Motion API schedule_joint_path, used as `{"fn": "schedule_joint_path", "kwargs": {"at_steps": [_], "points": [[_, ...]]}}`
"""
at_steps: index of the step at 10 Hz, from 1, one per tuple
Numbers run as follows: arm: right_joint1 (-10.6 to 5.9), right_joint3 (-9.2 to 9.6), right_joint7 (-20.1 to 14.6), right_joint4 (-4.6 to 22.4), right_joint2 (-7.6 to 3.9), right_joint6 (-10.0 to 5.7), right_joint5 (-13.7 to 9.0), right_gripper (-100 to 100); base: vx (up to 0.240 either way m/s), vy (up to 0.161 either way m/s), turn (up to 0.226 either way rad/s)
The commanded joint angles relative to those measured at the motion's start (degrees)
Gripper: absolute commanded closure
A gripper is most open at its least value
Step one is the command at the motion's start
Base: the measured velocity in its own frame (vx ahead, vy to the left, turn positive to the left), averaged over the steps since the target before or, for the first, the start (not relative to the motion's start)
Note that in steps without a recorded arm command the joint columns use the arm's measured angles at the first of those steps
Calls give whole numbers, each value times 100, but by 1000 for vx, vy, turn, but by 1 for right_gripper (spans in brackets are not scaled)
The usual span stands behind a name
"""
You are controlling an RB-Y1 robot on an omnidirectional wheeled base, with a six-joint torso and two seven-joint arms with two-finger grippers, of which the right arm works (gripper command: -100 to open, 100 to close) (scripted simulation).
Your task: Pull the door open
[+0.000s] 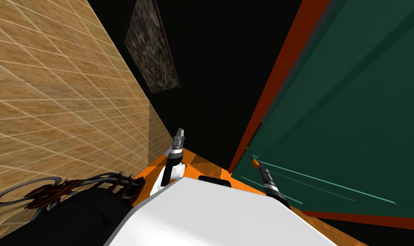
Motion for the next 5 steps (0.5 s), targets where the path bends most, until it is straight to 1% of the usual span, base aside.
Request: {"fn": "schedule_joint_path", "kwargs": {"at_steps": [1,2,3,4,5], "points": [[-16,79,-213,-20,46,-4,-59,100,-62,-26,57],[-40,123,-409,-2,33,17,-191,100,-65,-12,85],[-40,123,-453,-2,33,17,-191,100,-54,-13,44],[-65,167,-676,16,20,38,-323,100,-65,-21,113],[-89,211,-823,34,8,59,-457,100,-77,-41,142]]}}
